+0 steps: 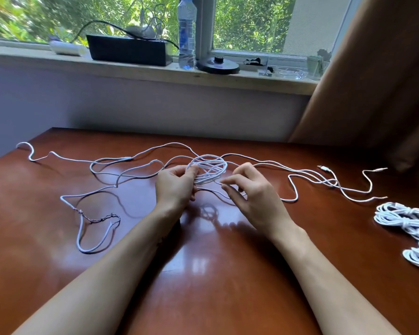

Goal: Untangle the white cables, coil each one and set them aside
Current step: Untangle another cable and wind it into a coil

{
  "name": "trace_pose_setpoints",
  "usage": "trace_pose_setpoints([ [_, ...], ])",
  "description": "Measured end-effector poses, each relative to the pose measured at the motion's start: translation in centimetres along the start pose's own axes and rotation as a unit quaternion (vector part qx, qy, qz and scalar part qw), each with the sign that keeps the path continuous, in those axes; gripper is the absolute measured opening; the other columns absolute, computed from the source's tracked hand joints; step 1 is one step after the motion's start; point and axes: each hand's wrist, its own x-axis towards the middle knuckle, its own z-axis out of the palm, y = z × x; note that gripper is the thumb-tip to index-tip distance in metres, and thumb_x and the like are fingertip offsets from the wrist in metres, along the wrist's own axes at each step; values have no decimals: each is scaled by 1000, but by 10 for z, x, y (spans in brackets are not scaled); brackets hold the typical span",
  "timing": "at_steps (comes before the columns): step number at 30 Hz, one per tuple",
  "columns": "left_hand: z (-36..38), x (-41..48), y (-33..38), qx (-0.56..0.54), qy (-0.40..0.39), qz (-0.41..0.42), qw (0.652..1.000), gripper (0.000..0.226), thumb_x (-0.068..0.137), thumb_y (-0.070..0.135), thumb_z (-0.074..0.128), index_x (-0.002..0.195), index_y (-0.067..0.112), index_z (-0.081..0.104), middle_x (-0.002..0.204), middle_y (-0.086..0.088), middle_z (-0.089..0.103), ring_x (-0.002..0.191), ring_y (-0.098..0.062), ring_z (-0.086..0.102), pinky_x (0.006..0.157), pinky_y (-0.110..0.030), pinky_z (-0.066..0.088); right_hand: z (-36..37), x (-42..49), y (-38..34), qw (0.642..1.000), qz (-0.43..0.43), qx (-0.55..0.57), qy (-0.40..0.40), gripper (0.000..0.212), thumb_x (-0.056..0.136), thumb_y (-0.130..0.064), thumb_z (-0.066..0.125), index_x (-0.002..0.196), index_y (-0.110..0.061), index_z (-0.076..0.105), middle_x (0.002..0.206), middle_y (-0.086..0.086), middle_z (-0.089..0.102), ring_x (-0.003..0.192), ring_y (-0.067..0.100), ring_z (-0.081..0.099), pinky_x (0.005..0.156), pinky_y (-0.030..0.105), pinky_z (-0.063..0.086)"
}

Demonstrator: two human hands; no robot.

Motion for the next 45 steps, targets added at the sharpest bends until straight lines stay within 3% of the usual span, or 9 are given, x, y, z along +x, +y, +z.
trace_pose_setpoints([
  [3, -1, -1, 1, 19, 8, -2, 1000, 23, 95, 21, 65, 79, 9, 75, 43, 0, 52, 36, -15, 43, 40, -23, 39, -3, 1, -6, 995, -33, -89, 15, 14, 95, -30, 67, 96, -18, 73, 121, 3, 56, 103, 21, 54, 71, 42, 55],
  [5, -2, -1, 1, 29, 12, 0, 999, 23, 95, 20, 65, 78, 9, 75, 43, -2, 54, 35, -15, 44, 39, -22, 39, -4, 3, -10, 989, -79, -127, 16, 12, 97, -26, 68, 95, -16, 73, 134, 5, 57, 117, 27, 54, 88, 43, 53],
  [7, -2, -2, 0, 42, 13, 7, 999, 25, 95, 20, 65, 74, 10, 74, 44, -3, 55, 34, -16, 44, 38, -21, 38, -1, 4, -13, 983, -129, -130, 22, 11, 98, -19, 67, 94, -11, 73, 129, 6, 64, 115, 29, 58, 96, 42, 51],
  [9, -3, -2, 0, 53, 13, 12, 998, 27, 96, 19, 64, 72, 8, 73, 44, -5, 57, 34, -16, 45, 38, -21, 38, 3, 4, -13, 982, -148, -119, 22, 11, 99, -14, 65, 94, -9, 73, 113, 3, 70, 105, 27, 64, 90, 40, 53],
  [20, 8, -11, 1, -2, -100, 32, 995, 20, 99, 6, 60, 88, -6, 71, 67, -13, 67, 53, -18, 65, 50, -31, 56, 0, -2, -9, 995, -17, -102, 1, 13, 97, -25, 57, 96, -20, 70, 97, -5, 68, 87, 23, 66, 67, 41, 54],
  [30, 11, -16, 2, -67, -167, -71, 981, 27, 102, 15, 58, 101, -11, 66, 82, -21, 68, 68, -22, 72, 65, -32, 63, 3, -4, 0, 996, 61, -36, -48, 21, 97, -30, 50, 93, -21, 69, 98, -5, 64, 95, 23, 60, 77, 47, 54],
  [36, 9, -18, -1, -78, -214, -84, 970, 17, 98, 15, 63, 98, 0, 70, 102, -27, 72, 99, -38, 71, 92, -52, 57, 2, -4, 3, 995, 76, -42, -51, 18, 94, -26, 54, 91, -20, 71, 95, -3, 64, 92, 25, 59, 76, 45, 54],
  [42, 3, -20, -1, -66, -278, -70, 956, 21, 94, 13, 68, 108, -2, 68, 108, -26, 71, 102, -38, 70, 94, -58, 54, 1, -4, 2, 993, 102, -43, -40, 13, 89, -22, 60, 88, -19, 73, 90, -2, 64, 91, 25, 60, 76, 42, 53],
  [45, 2, -21, 1, -77, -287, -72, 952, 30, 89, 11, 72, 110, -9, 63, 109, -27, 70, 100, -36, 71, 92, -49, 58, 1, -4, 2, 993, 108, -40, -39, 14, 89, -22, 61, 88, -19, 74, 90, -1, 64, 92, 25, 60, 76, 43, 54],
])
